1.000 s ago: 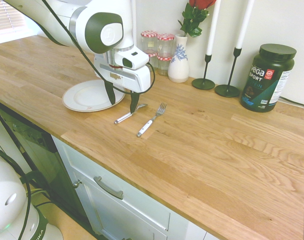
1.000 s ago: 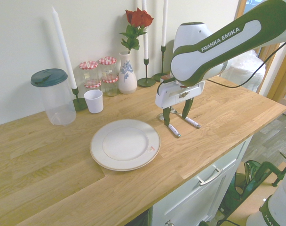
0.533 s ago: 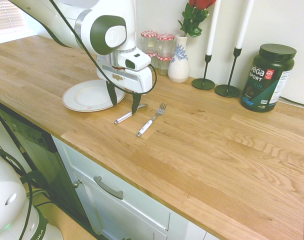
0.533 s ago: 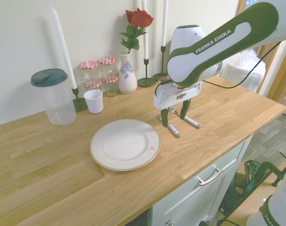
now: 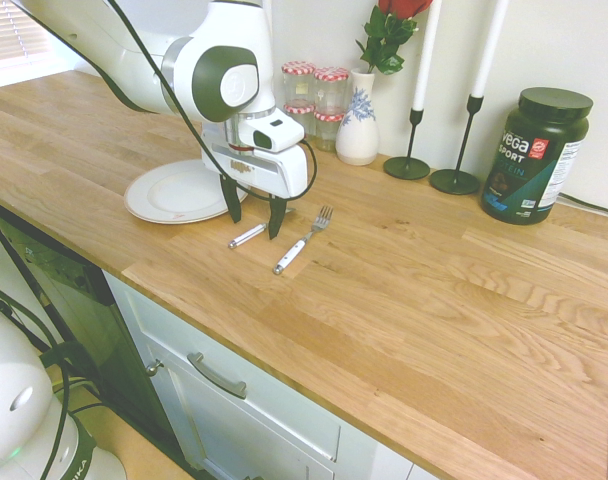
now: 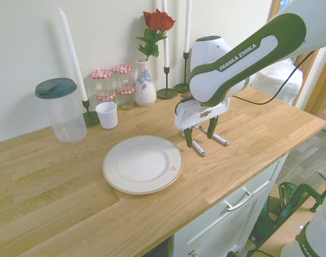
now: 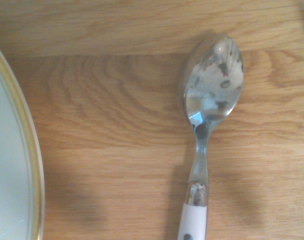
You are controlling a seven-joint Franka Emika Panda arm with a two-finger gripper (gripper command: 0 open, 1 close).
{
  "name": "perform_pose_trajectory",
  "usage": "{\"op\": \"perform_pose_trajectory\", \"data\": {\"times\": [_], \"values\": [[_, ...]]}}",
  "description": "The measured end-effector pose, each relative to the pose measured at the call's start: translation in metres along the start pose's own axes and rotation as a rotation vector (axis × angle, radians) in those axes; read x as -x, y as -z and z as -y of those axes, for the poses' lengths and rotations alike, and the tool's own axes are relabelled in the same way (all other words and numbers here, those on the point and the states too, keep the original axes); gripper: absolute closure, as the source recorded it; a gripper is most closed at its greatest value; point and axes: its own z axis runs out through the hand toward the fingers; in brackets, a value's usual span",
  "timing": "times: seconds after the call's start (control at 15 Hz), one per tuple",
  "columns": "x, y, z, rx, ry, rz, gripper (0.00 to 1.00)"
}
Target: Put the spoon into the plate
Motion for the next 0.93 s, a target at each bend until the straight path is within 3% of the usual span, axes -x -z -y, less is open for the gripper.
{"op": "perform_pose_trajectory", "data": {"times": [0.93], "values": [[0.002, -0.017, 0.000, 0.008, -0.051, 0.009, 1.00]]}}
